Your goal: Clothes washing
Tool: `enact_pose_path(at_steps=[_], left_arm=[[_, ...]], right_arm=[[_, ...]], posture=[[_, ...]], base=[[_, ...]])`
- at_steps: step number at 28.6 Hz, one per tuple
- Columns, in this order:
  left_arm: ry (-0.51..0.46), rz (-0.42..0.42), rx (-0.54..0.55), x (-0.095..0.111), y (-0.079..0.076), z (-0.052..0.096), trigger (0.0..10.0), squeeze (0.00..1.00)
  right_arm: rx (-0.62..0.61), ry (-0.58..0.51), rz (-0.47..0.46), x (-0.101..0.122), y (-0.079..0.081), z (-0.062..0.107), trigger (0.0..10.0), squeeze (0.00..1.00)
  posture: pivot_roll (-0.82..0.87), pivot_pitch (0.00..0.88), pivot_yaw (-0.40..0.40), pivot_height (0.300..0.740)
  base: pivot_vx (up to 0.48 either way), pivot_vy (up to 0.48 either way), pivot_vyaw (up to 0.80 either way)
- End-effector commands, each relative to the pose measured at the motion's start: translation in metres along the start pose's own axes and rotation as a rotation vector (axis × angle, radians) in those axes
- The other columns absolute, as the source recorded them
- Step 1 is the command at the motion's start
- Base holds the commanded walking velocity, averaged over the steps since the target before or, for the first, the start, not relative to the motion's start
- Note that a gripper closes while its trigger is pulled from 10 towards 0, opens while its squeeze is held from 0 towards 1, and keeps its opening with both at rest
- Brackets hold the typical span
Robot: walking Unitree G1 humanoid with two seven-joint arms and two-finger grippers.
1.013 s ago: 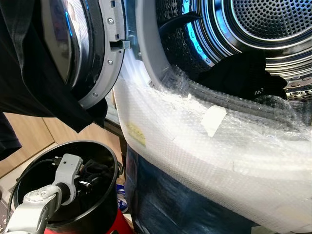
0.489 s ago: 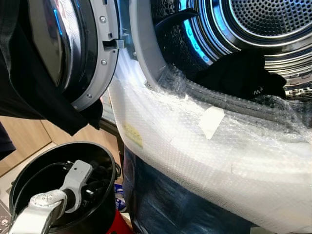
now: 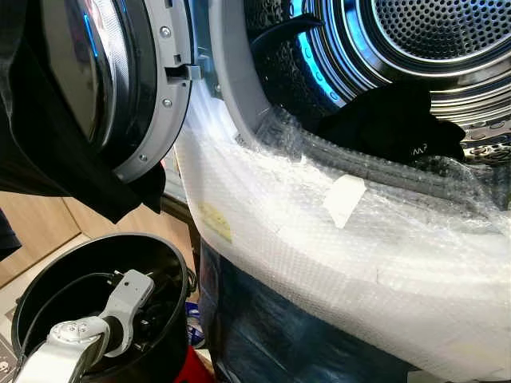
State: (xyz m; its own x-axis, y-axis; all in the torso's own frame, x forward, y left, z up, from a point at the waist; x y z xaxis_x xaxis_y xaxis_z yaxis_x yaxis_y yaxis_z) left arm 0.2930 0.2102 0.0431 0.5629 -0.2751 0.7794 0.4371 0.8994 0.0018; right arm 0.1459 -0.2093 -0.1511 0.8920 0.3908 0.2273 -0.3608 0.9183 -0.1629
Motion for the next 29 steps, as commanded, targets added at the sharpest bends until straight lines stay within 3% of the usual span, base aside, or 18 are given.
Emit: enact_pose_path(at_steps=[1, 14, 19, 23, 27, 29], left_arm=[[0.056, 0.001, -0.013, -0.013, -0.002, -0.002, 0.0, 0.0], [0.052, -0.027, -0.035, -0.012, 0.001, 0.004, 0.0, 0.0], [-0.083, 0.006, -0.069, 0.022, 0.005, 0.022, 0.0, 0.0], [-0.186, -0.087, -0.118, 0.06, 0.007, 0.051, 0.0, 0.0], [-0.245, -0.129, -0.123, 0.083, 0.005, 0.062, 0.0, 0.0], [-0.315, -0.21, -0.172, 0.111, -0.007, 0.071, 0.0, 0.0]], right_arm=[[0.007, 0.008, 0.005, -0.004, 0.003, 0.0, 10.0, 0.0], [0.01, 0.004, 0.035, -0.003, 0.003, 0.0, 10.0, 0.0], [0.002, -0.009, -0.001, 0.003, 0.002, 0.0, 10.0, 0.0], [0.009, -0.011, 0.007, 0.004, 0.003, 0.0, 10.0, 0.0], [0.009, -0.011, 0.007, 0.005, 0.003, 0.0, 10.0, 0.0], [0.009, -0.012, 0.003, 0.005, 0.003, 0.0, 10.0, 0.0]], posture=[[0.0, 0.0, -0.056, 0.74], [0.01, 0.0, -0.046, 0.74], [0.03, 0.0, -0.048, 0.74], [0.04, 0.0, -0.047, 0.74], [0.05, 0.0, -0.044, 0.74], [0.05, 0.0, -0.044, 0.74]], base=[[0.0, 0.0, 0.0], [0.0, 0.0, 0.0], [0.0, 0.0, 0.0], [0.0, 0.0, 0.0], [0.0, 0.0, 0.0], [0.0, 0.0, 0.0]])
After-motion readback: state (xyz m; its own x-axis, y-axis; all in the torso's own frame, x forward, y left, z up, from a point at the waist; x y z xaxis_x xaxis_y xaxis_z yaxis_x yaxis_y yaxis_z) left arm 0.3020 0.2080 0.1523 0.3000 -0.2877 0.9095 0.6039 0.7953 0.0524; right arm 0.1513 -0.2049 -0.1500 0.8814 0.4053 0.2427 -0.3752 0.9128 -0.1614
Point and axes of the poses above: a point about 5 cm out from each wrist's last joint towards the gripper, its own z axis pointing back from the gripper into the wrist, its own x axis along the axis of the wrist's last joint, y = z × x, the point moved 5 cm from there along -z, pointing out of the wrist towards the gripper, and after that the axes turned 2 degrees about z, right-handed, at the moved point
